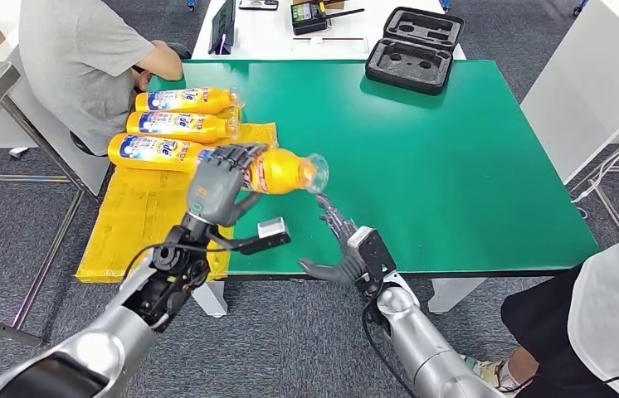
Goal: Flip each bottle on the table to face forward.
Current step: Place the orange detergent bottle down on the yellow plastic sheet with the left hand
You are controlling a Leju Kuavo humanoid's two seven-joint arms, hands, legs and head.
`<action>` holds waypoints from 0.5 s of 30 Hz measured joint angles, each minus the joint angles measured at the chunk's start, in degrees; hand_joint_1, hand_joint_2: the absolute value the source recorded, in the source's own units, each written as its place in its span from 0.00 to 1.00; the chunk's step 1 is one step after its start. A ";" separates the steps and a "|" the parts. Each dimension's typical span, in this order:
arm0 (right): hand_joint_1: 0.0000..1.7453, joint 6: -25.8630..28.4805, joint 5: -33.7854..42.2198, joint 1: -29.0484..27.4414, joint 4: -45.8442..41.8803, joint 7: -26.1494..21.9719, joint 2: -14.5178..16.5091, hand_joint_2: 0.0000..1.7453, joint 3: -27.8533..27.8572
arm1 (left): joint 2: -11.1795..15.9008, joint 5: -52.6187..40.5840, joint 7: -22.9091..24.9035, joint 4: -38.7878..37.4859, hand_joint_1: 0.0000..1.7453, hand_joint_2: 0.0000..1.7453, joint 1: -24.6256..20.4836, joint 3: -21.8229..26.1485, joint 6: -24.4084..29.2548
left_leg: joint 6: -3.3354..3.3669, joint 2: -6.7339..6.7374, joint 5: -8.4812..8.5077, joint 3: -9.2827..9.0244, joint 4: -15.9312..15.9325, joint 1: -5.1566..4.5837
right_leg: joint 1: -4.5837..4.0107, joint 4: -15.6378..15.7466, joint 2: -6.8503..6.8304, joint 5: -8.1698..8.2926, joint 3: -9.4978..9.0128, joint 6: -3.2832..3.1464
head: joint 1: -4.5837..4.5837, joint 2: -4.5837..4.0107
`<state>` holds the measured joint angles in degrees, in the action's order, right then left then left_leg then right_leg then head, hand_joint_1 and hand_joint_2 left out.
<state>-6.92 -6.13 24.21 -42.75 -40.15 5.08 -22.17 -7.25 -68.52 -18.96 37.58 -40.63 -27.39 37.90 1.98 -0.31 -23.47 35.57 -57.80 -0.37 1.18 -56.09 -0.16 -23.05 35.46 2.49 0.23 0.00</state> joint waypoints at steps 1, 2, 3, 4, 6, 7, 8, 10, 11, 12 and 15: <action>0.00 -0.20 0.14 0.00 0.01 0.00 0.17 1.00 -0.01 | 0.16 -1.03 0.88 -0.91 1.00 1.00 -0.97 0.00 0.00 | 0.00 -0.02 0.00 0.00 0.00 0.00 | 0.00 0.00 -0.01 0.00 0.00 0.00 | 0.01 0.00; 0.00 -0.43 0.31 0.01 0.01 0.00 0.33 1.00 -0.01 | 0.32 -1.97 1.70 -1.84 1.00 1.00 -1.86 0.00 0.00 | 0.00 -0.03 0.01 0.00 0.00 0.00 | 0.00 0.00 -0.02 0.00 0.00 0.00 | 0.01 0.00; 0.00 -0.61 0.48 0.02 0.03 0.00 0.49 1.00 -0.01 | 0.44 -2.99 2.68 -2.90 1.00 1.00 -2.78 -0.01 0.00 | 0.00 -0.04 0.01 0.00 0.00 0.00 | 0.00 0.00 -0.03 0.00 0.00 0.00 | 0.00 0.00; 0.00 -0.82 0.63 0.04 0.09 0.00 0.62 1.00 -0.01 | 0.54 -4.06 3.78 -4.16 1.00 1.00 -3.72 -0.02 -0.01 | 0.00 -0.04 0.01 0.00 0.00 0.00 | 0.00 0.00 -0.03 0.00 0.00 0.00 | 0.00 0.00; 0.00 -1.10 0.79 0.09 0.26 0.00 0.81 1.00 -0.01 | 0.66 -5.56 5.67 -6.58 1.00 1.00 -5.39 -0.05 -0.10 | 0.00 -0.02 0.01 0.01 0.00 0.00 | 0.00 0.00 -0.02 0.00 0.00 0.00 | 0.01 0.00; 0.00 -1.16 0.81 0.12 0.33 0.00 0.84 1.00 -0.01 | 0.69 -5.88 6.20 -7.41 1.00 1.00 -5.93 -0.07 -0.14 | 0.00 -0.01 0.01 0.01 0.00 0.00 | 0.00 0.00 -0.01 0.00 0.00 0.00 | 0.02 0.00; 0.00 -1.18 0.81 0.13 0.38 0.00 0.86 1.00 -0.01 | 0.70 -5.97 6.44 -7.83 1.00 1.00 -6.21 -0.07 -0.18 | 0.00 -0.01 0.01 0.01 0.00 0.00 | 0.00 0.00 -0.01 0.00 0.00 0.00 | 0.03 0.00; 0.00 -1.18 0.82 0.13 0.39 0.00 0.87 1.00 -0.01 | 0.72 -5.97 6.52 -7.98 1.00 1.00 -6.31 -0.07 -0.18 | 0.00 -0.01 0.01 0.01 0.00 0.00 | 0.00 0.00 -0.01 0.00 0.00 0.00 | 0.02 0.00; 0.00 -1.18 0.82 0.13 0.39 0.00 0.87 1.00 -0.01 | 0.72 -5.98 6.55 -8.06 1.00 1.00 -6.34 -0.07 -0.19 | 0.00 -0.01 0.01 0.01 0.00 0.00 | 0.00 0.00 -0.01 0.00 0.00 0.00 | 0.02 0.00; 0.00 -1.20 0.84 0.13 0.43 0.00 0.90 1.00 -0.01 | 0.76 -6.07 6.66 -8.47 1.00 1.00 -6.61 -0.07 -0.21 | 0.00 -0.01 0.01 0.01 0.00 0.00 | 0.00 0.00 -0.01 0.00 0.00 0.00 | 0.01 0.00; 0.00 -1.36 1.01 0.21 0.85 0.00 1.12 1.00 -0.01 | 1.06 -6.61 7.45 -11.77 1.00 1.00 -8.53 -0.08 -0.42 | 0.00 -0.02 0.01 0.01 0.00 0.00 | 0.00 0.00 -0.02 0.00 0.00 0.00 | -0.01 0.00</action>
<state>-8.28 -5.12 24.42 -41.91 -40.15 6.21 -22.18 -6.18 -75.13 -11.51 25.81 -49.16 -27.47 37.48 1.99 -0.33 -23.46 35.57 -57.80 -0.37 1.18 -56.09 -0.18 -23.05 35.46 2.48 0.23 0.00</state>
